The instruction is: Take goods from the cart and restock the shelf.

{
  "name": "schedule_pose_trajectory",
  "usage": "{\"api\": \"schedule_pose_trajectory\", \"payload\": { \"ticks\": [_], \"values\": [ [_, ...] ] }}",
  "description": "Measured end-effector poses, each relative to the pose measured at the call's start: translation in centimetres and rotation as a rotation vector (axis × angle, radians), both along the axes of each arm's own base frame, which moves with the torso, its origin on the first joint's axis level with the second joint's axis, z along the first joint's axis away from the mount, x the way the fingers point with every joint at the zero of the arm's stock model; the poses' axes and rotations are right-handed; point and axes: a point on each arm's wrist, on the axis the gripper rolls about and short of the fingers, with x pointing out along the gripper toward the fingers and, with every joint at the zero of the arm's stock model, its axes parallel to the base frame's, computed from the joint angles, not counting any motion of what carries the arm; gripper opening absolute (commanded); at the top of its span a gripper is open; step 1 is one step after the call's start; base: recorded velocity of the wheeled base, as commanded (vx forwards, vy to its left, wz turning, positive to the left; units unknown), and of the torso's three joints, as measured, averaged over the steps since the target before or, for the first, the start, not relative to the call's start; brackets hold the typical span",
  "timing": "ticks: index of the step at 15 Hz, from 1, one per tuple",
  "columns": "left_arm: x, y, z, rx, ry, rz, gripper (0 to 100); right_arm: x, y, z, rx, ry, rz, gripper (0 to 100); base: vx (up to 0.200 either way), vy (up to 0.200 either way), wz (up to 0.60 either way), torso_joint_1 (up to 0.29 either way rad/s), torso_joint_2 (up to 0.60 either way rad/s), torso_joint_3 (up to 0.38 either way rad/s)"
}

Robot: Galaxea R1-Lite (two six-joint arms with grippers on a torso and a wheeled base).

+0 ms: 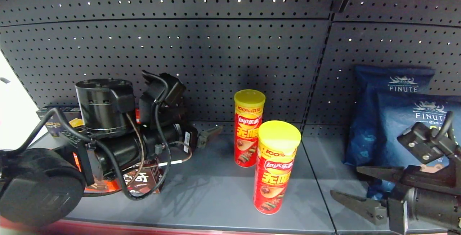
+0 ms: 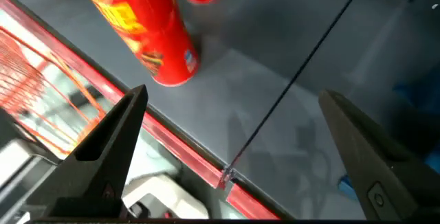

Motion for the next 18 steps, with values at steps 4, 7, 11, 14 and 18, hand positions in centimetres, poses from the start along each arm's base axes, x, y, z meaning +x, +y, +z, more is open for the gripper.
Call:
{"api": "schedule_pose_trajectory", "payload": {
  "ticks": [4,7,11,14,18],
  "values": [
    [-1.0,-0.1,1.0,0.022,-0.011,0.089,100,1.5,1.4,-1.4,-0.089,0.029,-0.084,100,0.000,0.000,0.00,0.000,0.00,0.000],
    [-1.0,0.1,1.7,0.023,-0.039,0.164,100,2.1,2.1,-2.3,-0.145,0.043,-0.172,100,0.000,0.000,0.00,0.000,0.00,0.000],
    [-1.1,0.5,1.7,0.023,-0.039,0.173,100,3.1,3.8,-2.3,-0.135,0.055,-0.223,100,0.000,0.000,0.00,0.000,0.00,0.000],
    [-1.0,0.7,1.7,0.022,-0.040,0.182,100,4.3,5.2,-2.6,-0.159,0.059,-0.231,100,0.000,0.000,0.00,0.000,0.00,0.000],
    [-0.7,1.3,1.7,0.022,-0.038,0.206,100,5.7,7.3,-3.5,-0.196,0.074,-0.224,100,0.000,0.000,0.00,0.000,0.00,0.000]
  ]
}}
